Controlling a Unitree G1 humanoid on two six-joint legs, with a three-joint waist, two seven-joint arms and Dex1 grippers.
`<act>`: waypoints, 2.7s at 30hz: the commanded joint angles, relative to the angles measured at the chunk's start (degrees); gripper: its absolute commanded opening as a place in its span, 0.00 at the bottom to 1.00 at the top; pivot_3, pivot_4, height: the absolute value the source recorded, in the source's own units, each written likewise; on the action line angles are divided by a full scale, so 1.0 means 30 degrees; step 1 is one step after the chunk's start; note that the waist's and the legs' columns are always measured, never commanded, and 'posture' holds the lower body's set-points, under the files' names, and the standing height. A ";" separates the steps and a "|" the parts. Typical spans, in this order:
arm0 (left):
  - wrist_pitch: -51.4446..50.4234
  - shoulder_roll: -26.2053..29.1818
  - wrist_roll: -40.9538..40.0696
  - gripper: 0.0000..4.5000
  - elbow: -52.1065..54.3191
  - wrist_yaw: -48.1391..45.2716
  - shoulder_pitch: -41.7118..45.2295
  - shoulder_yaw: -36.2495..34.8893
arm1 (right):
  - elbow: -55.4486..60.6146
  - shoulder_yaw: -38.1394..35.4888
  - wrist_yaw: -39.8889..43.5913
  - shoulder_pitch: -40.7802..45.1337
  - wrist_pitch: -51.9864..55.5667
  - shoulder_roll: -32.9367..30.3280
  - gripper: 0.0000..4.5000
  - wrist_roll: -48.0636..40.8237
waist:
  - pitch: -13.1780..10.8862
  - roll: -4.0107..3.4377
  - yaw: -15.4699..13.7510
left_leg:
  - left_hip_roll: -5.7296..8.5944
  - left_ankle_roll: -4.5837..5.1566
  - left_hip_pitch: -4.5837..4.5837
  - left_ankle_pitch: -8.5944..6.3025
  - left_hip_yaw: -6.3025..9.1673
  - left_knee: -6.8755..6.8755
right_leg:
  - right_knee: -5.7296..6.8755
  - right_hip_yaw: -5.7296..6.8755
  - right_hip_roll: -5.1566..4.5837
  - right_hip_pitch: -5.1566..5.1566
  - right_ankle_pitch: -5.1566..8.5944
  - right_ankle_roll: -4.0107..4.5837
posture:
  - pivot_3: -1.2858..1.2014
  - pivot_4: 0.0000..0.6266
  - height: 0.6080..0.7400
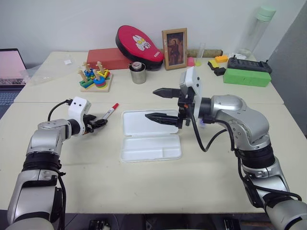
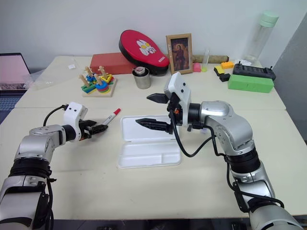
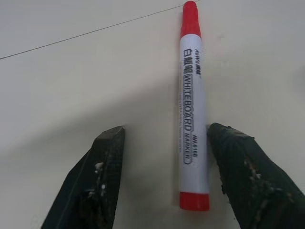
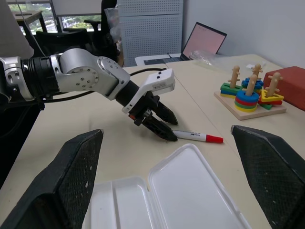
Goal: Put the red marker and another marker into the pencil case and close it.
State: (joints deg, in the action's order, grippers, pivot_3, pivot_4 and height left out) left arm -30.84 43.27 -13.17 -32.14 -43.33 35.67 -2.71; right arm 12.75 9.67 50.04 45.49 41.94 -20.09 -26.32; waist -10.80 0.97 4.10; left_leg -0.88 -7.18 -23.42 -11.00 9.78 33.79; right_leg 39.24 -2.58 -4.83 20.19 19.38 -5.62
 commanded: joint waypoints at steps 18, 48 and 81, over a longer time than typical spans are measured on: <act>0.0275 -0.0676 0.0361 0.10 0.0238 0.0362 -0.0598 -0.0965 | 0.0582 -0.0623 0.0380 -0.0003 -0.0189 -0.0412 1.00 -0.1243 | 0.0000 0.0000 0.0170 | 0.0001 0.0036 0.0004 -0.0017 0.0003 0.0013 | 0.0035 -0.0002 0.0000 0.0003 0.0001 -0.0001 | 0.52 0.24 1.00; 0.2405 0.1622 0.0622 0.10 1.0415 -1.1340 0.0870 0.7280 | 0.3594 -0.4191 0.1966 -0.3695 0.0325 -0.7581 1.00 -0.3691 | -0.0048 -0.0032 0.0201 | 0.0004 0.0049 -0.0109 -0.0021 -0.0018 0.0036 | -0.0066 -0.0008 0.0000 0.0028 0.0000 -0.0013 | 0.52 0.24 1.00; 0.0069 -0.2972 -0.0279 0.79 1.2157 -0.7108 0.0852 0.4720 | -0.0082 -0.2587 -0.5787 -0.3148 0.4386 -0.5774 1.00 0.1042 | -0.0045 -0.0027 0.0177 | 0.0006 0.0048 -0.0125 -0.0019 0.0008 0.0056 | -0.0056 0.0013 0.0000 0.0031 -0.0002 -0.0013 | 0.52 0.24 1.00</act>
State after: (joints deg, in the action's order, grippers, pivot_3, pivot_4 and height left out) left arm -30.05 37.69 -10.86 0.71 -69.52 36.73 16.09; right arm 12.47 3.29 38.23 35.11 50.92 -39.46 -24.65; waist -10.93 0.89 4.63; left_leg -0.86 -7.04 -23.78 -11.06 9.81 33.94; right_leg 39.05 -2.54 -4.83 20.26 19.37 -5.66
